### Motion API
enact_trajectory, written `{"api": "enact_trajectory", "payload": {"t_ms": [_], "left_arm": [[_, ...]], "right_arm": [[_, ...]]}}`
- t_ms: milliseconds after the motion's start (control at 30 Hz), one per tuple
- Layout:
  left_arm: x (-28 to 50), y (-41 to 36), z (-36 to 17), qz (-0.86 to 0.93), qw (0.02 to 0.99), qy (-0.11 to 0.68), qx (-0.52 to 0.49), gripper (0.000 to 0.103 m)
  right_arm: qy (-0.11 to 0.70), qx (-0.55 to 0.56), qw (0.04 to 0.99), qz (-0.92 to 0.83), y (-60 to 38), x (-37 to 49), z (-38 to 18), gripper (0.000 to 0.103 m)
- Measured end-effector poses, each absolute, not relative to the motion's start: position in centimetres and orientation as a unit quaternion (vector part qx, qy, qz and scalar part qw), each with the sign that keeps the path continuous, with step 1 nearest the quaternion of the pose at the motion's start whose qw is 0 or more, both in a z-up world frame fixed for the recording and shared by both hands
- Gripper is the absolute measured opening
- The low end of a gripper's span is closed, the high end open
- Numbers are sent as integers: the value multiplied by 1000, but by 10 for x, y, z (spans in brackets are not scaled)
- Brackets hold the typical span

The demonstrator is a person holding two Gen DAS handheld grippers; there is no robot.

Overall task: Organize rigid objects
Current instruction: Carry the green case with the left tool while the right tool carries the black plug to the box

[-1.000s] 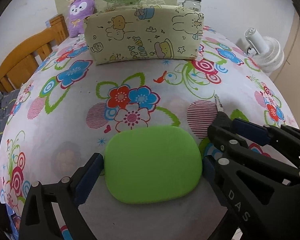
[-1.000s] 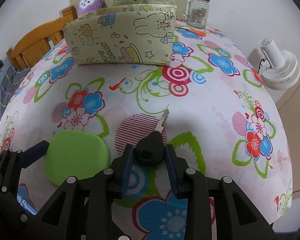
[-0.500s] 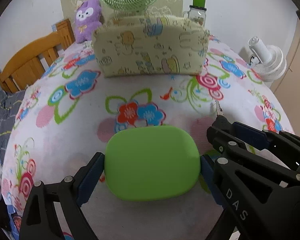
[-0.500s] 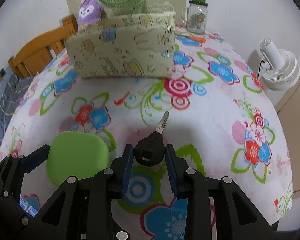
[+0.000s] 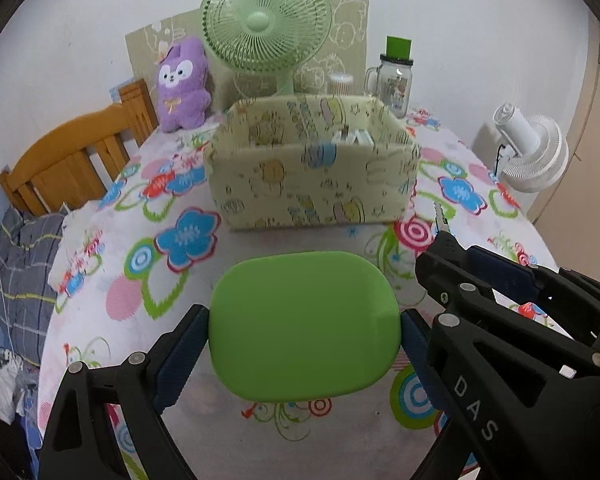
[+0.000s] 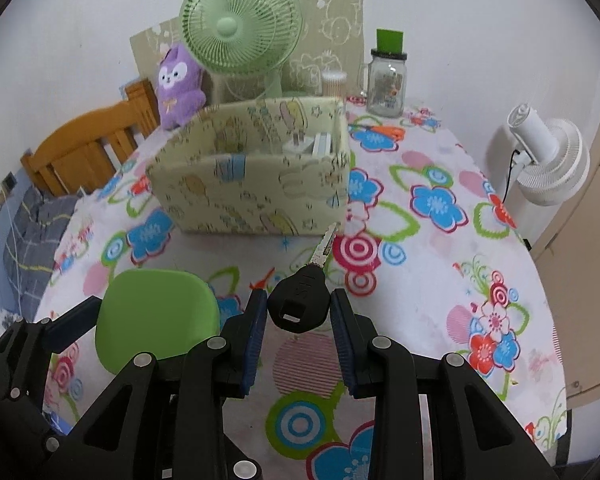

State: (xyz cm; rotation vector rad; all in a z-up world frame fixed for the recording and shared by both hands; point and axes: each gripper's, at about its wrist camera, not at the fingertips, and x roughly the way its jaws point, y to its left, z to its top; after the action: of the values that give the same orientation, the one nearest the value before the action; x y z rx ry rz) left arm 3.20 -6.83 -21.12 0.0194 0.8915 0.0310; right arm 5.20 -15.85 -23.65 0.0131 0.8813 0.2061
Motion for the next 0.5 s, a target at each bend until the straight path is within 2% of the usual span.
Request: {"api": "enact_trajectory", "payload": {"t_ms": [500], "left_arm": [[39, -65, -163, 4, 913, 407, 12, 95]], "right_arm": [[397, 17, 914, 85, -158, 55, -183, 35]]}}
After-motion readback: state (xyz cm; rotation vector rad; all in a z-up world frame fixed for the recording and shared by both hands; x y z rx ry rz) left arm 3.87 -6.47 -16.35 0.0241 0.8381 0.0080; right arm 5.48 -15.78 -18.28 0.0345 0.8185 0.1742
